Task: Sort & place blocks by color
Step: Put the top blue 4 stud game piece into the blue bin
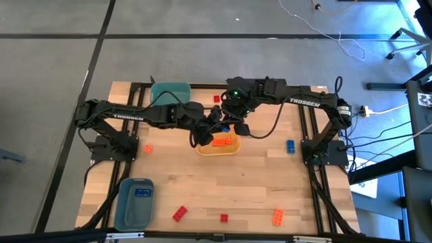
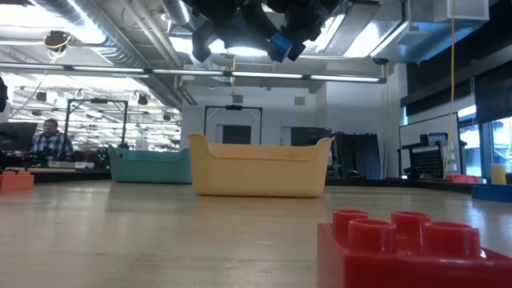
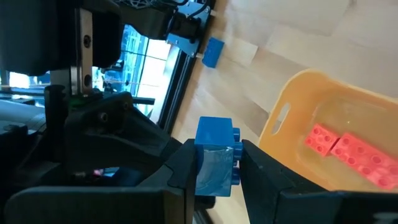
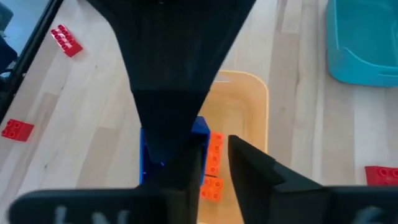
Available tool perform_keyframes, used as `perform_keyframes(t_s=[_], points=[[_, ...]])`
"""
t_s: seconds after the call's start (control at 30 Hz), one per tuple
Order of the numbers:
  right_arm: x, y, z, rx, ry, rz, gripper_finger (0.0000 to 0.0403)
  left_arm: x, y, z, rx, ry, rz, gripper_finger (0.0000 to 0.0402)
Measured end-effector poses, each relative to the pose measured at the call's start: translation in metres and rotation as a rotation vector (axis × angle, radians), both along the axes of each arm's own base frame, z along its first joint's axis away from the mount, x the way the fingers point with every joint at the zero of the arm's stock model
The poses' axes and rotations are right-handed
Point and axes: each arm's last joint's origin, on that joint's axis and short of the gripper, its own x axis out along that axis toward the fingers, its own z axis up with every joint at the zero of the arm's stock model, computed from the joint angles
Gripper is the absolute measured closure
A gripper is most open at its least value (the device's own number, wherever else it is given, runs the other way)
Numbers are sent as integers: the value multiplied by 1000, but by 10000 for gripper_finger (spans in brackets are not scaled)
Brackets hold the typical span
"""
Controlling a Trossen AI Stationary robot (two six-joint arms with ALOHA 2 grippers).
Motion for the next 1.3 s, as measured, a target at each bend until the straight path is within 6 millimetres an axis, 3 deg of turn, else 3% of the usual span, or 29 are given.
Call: perform_keyframes(t_s=[0.2, 0.6, 1.0, 1.17, 1.3], points=[[-1, -2, 10, -45, -5, -27, 290, -2, 0, -3, -13, 33, 3, 318], [-22, 2, 57, -50, 53, -39, 287, -3, 2, -5, -7, 50, 116, 318], [-63, 8, 105, -95, 165, -55, 287, -49, -7, 26, -192, 46, 271, 318], [-73, 9, 117, -138, 159, -60, 287, -75, -21, 32, -278, 104, 362, 318], [-83, 12, 125, -155, 128, -48, 287, -95, -41, 34, -475, 139, 438, 318]])
